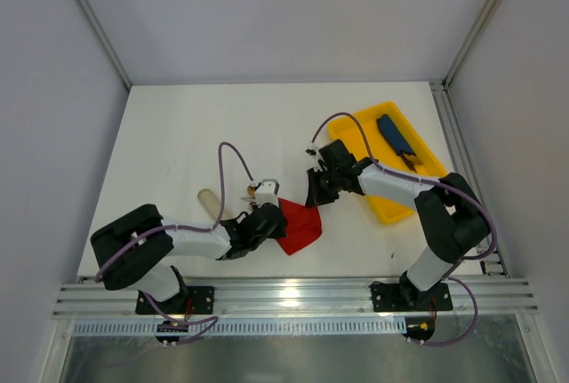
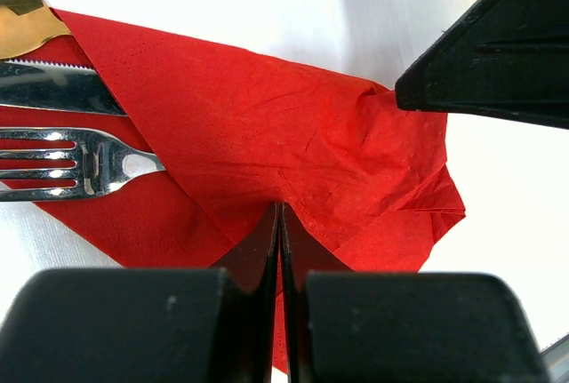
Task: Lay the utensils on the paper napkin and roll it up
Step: Roll the napkin at the center of the board.
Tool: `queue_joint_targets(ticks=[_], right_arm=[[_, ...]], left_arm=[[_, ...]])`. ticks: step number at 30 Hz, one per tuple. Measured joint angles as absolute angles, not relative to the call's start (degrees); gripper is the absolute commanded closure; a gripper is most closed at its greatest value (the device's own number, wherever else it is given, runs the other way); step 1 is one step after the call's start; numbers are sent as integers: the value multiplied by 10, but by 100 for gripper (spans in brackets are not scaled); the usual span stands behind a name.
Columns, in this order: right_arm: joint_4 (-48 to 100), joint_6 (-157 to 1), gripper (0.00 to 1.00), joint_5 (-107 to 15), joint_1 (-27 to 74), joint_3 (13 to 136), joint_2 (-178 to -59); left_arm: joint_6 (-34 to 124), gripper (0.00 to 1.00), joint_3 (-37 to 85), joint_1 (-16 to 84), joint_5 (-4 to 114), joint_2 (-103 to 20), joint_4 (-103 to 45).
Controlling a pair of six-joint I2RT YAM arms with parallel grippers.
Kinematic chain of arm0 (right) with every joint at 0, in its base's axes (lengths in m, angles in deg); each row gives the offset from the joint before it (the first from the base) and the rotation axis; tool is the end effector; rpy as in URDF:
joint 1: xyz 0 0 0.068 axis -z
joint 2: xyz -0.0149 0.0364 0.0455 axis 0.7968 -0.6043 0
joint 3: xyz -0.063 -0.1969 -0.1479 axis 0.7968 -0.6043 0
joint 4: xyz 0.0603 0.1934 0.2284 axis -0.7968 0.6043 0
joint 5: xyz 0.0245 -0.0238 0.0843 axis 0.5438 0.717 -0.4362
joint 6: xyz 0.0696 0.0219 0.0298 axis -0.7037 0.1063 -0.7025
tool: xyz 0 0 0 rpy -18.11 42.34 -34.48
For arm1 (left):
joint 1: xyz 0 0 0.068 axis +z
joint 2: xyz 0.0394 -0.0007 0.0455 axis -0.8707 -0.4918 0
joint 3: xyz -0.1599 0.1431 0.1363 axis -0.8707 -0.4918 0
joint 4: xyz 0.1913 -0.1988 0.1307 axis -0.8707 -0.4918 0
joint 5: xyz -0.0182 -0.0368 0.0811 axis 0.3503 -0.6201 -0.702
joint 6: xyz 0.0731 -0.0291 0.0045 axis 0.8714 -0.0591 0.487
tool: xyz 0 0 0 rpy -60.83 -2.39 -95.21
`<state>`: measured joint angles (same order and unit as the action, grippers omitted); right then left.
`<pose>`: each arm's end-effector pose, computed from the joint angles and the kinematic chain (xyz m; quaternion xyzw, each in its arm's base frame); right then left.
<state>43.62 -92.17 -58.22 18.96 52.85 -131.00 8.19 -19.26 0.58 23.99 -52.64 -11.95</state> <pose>0.2968 0.2264 0.1017 -0.1519 0.9353 0.2715 0.1684 0.1824 -0.2630 0.0597 0.0059 0.8868 -0.2399 0.3950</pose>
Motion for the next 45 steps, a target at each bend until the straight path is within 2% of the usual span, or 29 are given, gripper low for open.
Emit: queue_joint_targets(ticks=[22,33,45], right_arm=[[436,-923,96,-530,197,496,-1313],[450,-917,96,-554,197,496,-1238],[450,-918,96,-572,197,487,-1282]], left_arm=[[71,100,-193,6,240,-537,-119],[71,100,-192,6,240,-537,-120],[68,100,-178,6,240,-537,-149]])
